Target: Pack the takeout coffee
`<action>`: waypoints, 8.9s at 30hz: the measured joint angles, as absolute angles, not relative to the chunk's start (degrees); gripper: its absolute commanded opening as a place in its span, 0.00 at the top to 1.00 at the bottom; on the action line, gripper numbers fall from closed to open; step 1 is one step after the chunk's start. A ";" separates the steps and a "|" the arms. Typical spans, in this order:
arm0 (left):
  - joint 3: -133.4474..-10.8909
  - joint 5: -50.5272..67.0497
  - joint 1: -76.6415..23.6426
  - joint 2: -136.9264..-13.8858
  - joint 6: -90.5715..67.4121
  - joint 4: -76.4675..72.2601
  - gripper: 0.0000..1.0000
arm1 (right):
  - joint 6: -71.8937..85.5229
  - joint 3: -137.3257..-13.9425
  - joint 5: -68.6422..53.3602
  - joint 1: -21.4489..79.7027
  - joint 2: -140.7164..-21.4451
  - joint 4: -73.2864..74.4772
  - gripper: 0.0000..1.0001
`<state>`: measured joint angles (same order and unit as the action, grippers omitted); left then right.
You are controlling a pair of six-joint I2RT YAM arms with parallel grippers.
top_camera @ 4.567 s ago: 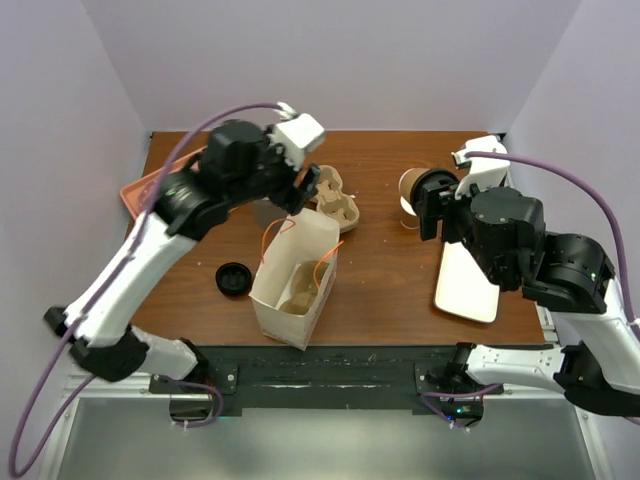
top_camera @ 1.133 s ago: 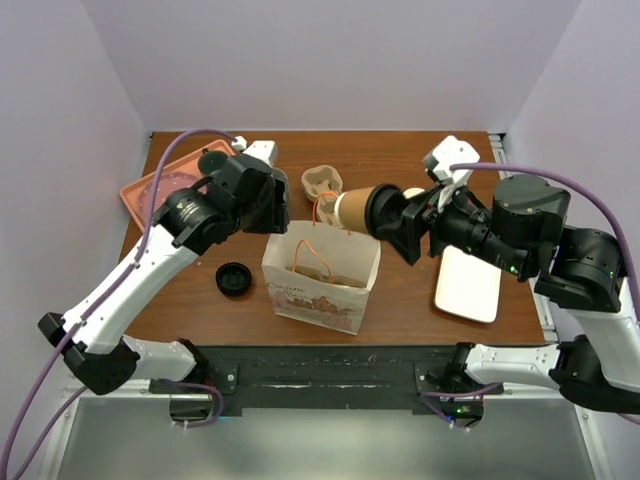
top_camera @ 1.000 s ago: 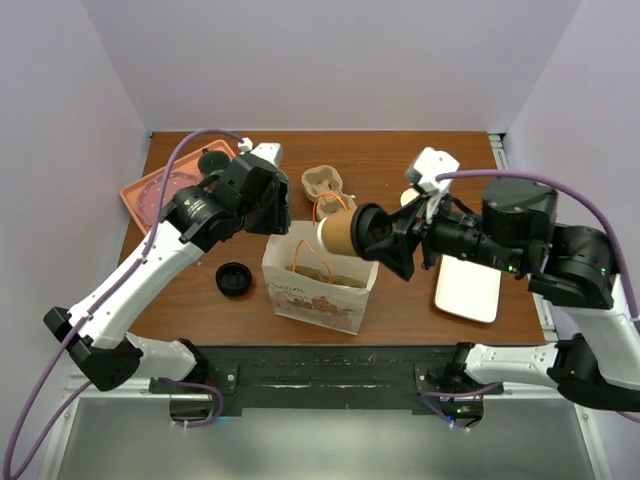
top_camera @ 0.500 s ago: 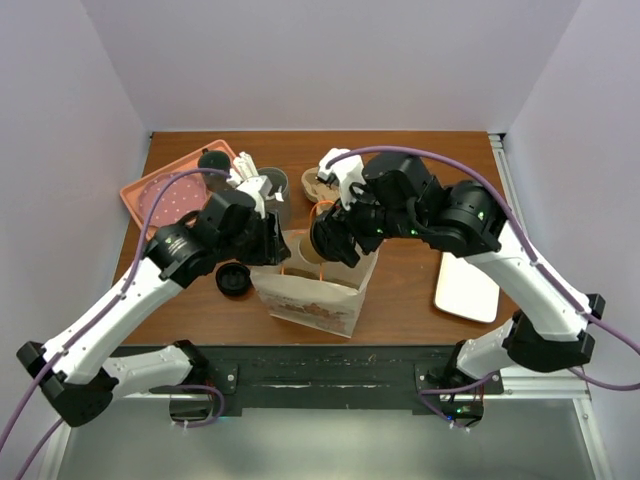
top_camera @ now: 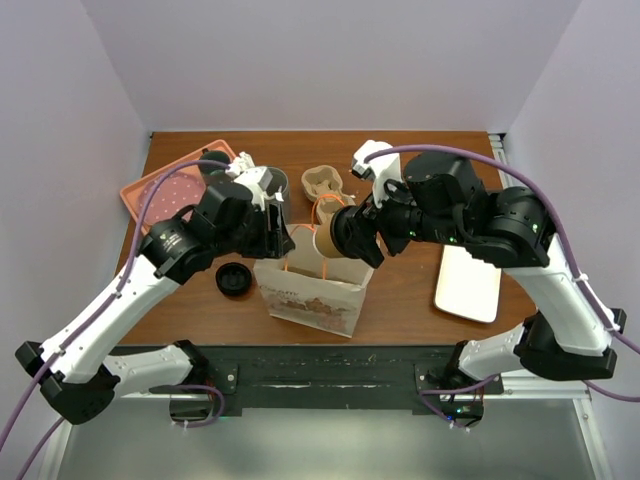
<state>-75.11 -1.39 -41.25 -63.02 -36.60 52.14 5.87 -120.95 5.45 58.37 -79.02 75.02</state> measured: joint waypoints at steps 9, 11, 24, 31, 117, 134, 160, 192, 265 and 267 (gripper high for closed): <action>-84.62 -3.44 -41.25 -64.93 -35.27 53.41 0.38 | 6.46 -116.79 5.17 58.37 -77.82 76.18 0.91; -85.19 -4.03 -41.25 -64.97 -35.20 53.84 0.38 | 6.42 -116.73 4.75 58.37 -77.14 76.53 0.91; -87.39 -10.79 -41.25 -69.78 -32.45 59.13 0.37 | 6.11 -121.27 4.91 58.37 -76.38 76.77 0.91; -90.59 -12.99 -41.25 -72.03 -31.86 60.07 0.37 | 5.74 -121.12 5.50 58.37 -75.61 76.77 0.91; -40.27 -2.22 -47.07 -40.36 -14.44 2.72 1.00 | -10.48 -87.68 20.27 62.17 -71.09 62.35 0.96; -37.95 1.21 -47.07 -42.41 -13.04 2.90 1.00 | -16.21 -79.81 19.75 64.99 -69.17 55.31 0.96; -40.64 -2.42 -47.09 -45.71 -13.37 15.68 0.80 | -28.71 -68.64 17.08 64.99 -67.37 48.95 0.98; -38.74 -2.72 -48.36 -40.16 -16.91 16.43 1.00 | -33.36 -62.28 29.04 64.82 -74.65 36.23 1.00; -40.16 -3.46 -47.66 -43.51 -21.82 17.26 1.00 | -33.85 -58.13 24.84 60.42 -80.31 11.77 1.00; -40.18 -3.46 -47.66 -43.55 -21.82 17.28 1.00 | -33.98 -58.13 24.82 60.42 -79.83 12.36 1.00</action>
